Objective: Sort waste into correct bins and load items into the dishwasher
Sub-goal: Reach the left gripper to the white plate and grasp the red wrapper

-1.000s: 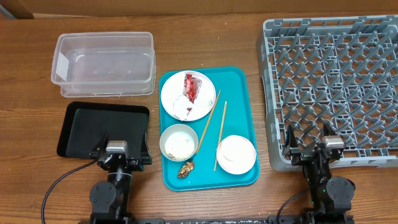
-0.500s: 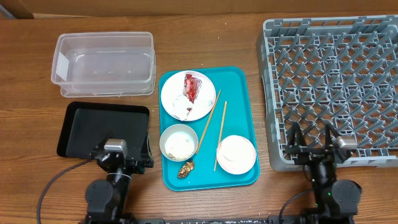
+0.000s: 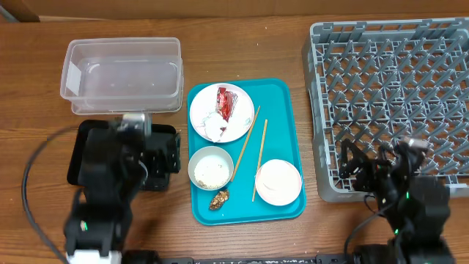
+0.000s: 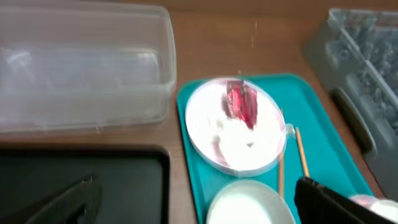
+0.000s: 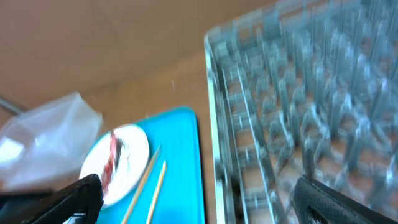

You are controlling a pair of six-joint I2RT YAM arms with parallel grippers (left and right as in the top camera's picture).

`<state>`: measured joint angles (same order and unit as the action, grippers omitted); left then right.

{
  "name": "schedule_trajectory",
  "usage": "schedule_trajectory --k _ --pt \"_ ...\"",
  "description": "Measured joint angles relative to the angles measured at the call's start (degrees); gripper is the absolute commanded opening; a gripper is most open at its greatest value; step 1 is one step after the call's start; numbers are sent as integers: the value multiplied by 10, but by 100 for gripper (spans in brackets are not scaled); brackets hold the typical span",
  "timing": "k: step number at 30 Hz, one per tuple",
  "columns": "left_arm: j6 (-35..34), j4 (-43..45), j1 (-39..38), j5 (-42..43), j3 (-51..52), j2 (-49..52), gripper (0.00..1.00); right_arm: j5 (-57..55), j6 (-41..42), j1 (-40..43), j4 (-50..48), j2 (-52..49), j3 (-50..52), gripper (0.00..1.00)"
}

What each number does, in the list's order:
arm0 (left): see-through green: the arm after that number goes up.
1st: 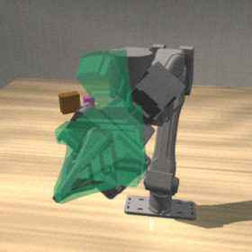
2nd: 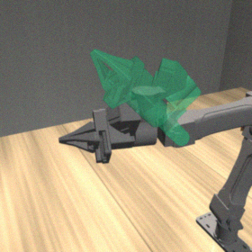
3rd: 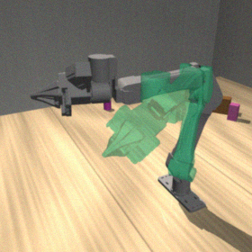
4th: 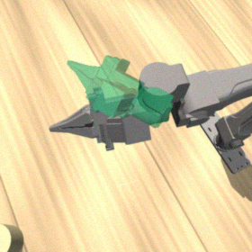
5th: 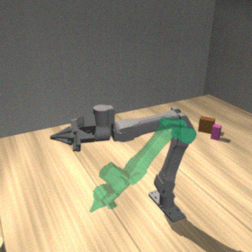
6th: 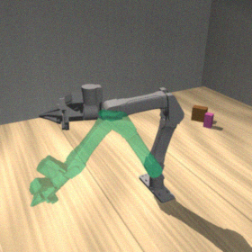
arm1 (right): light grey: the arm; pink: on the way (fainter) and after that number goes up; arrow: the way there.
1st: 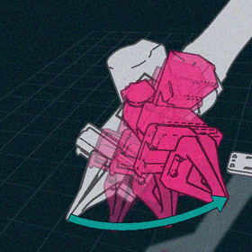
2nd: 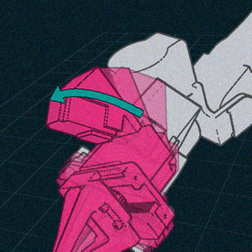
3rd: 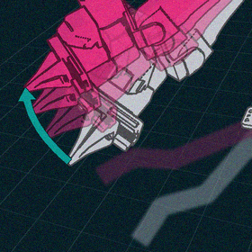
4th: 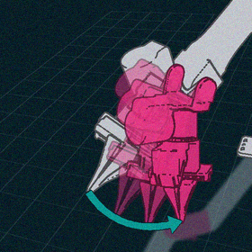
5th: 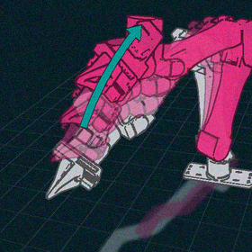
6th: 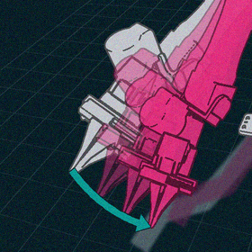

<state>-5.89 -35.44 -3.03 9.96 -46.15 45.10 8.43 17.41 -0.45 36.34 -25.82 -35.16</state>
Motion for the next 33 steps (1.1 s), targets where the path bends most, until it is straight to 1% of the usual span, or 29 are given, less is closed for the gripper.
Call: schedule_trajectory --k 2,3,6,9,13,18,24,29,33 --pt "0 -71 0 9 -70 59 100 7 2 0 69 -72 -61 100" --pt "0 -104 0 12 -102 86 100 8 2 0 82 -85 -74 100" --pt "-1 -200 0 14 -186 151 100 6 3 0 172 -169 -155 100" --pt "-1 -249 0 5 -231 190 100 -3 3 0 232 -239 -217 100" --pt "-1 -270 0 2 -238 218 100 -43 3 0 281 -311 -258 100" --pt "-4 -253 0 6 -238 237 100 -78 3 0 306 -365 -259 100" --pt "-13 -169 -3 42 -238 254 100 -94 4 0 312 -374 -259 100" --pt "-15 -88 -37 53 -238 296 98 -96 -2 0 312 -374 -259 100" --pt "-15 -44 -81 30 -239 351 98 -101 -7 0 313 -374 -259 100"
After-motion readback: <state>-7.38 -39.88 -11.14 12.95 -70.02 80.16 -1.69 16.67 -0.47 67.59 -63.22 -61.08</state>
